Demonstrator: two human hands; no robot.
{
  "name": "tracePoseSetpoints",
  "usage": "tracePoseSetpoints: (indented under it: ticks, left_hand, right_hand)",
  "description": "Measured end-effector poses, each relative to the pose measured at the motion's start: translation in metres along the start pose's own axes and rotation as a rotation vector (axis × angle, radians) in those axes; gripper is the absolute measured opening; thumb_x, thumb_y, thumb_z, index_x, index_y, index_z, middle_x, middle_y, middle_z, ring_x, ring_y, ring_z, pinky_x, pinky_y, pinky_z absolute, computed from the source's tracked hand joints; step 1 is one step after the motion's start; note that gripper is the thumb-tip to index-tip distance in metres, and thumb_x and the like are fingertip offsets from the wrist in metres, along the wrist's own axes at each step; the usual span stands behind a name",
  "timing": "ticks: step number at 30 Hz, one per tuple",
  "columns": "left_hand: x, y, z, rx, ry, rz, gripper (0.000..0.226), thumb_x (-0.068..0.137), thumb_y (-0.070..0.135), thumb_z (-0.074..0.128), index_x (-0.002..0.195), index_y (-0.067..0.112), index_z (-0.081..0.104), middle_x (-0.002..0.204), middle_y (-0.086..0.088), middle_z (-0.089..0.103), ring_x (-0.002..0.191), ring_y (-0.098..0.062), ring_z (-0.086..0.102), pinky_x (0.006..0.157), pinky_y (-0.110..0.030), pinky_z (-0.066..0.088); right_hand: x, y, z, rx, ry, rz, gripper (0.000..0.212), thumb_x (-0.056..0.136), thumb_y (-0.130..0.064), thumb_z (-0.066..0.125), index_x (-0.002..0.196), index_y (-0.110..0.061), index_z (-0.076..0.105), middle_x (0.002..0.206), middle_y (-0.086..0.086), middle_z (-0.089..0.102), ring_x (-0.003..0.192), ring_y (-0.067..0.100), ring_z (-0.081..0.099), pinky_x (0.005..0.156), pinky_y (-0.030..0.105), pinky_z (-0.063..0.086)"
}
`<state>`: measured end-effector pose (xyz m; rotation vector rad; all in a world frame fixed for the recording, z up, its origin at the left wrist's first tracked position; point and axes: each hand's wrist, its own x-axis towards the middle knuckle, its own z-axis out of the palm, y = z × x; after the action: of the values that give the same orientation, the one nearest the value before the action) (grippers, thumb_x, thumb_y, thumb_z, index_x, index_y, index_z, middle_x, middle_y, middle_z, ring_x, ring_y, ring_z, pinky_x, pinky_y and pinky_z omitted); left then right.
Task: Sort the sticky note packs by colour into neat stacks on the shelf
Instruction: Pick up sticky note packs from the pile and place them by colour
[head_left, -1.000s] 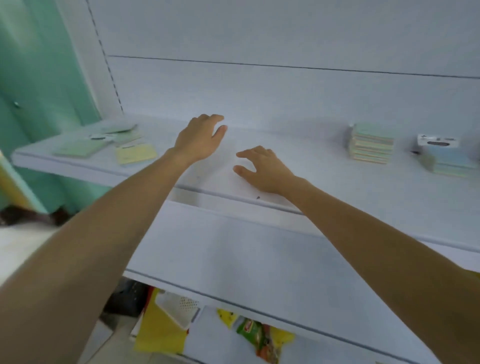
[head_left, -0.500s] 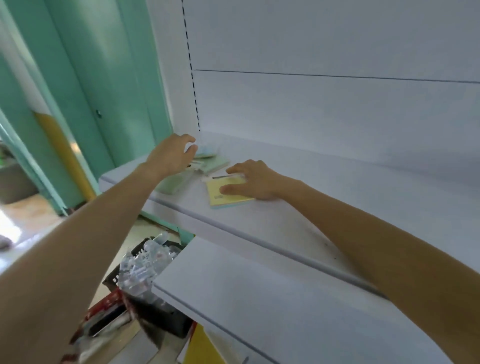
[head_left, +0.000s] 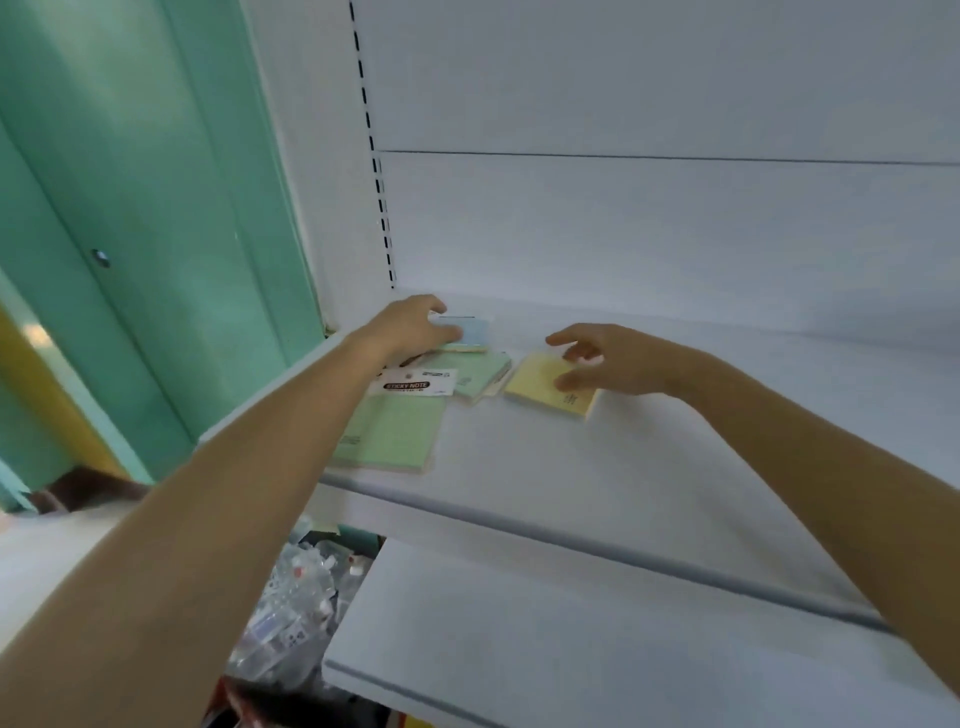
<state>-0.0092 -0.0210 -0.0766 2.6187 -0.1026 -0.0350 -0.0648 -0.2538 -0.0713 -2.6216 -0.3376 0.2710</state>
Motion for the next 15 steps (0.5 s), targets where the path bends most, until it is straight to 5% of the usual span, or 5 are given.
tracePoseSetpoints:
  ticks: [8, 15]
  left_hand:
    - [0.009, 0.005, -0.006, -0.337, 0.064, 0.187, 0.057, 0.078, -0.002, 0.062, 0.131, 0.014, 0.048, 0.139, -0.014, 0.044, 0.127, -0.027, 0.043, 0.1, -0.031, 0.039]
    - [0.0, 0.021, -0.002, -0.563, -0.031, 0.143, 0.045, 0.08, -0.006, 0.056, 0.121, 0.012, 0.057, 0.119, -0.014, 0.046, 0.095, -0.025, 0.05, 0.077, -0.032, 0.052]
  right_hand:
    - [-0.029, -0.004, 0.006, 0.168, 0.247, 0.14, 0.051, 0.081, -0.019, 0.067, 0.127, -0.032, 0.049, 0.119, 0.007, 0.043, 0.098, 0.018, 0.046, 0.081, 0.027, 0.038]
    - [-0.071, 0.01, 0.006, 0.377, 0.361, 0.297, 0.041, 0.086, -0.001, 0.051, 0.12, -0.021, 0.059, 0.119, 0.008, 0.051, 0.099, 0.02, 0.049, 0.083, 0.025, 0.039]
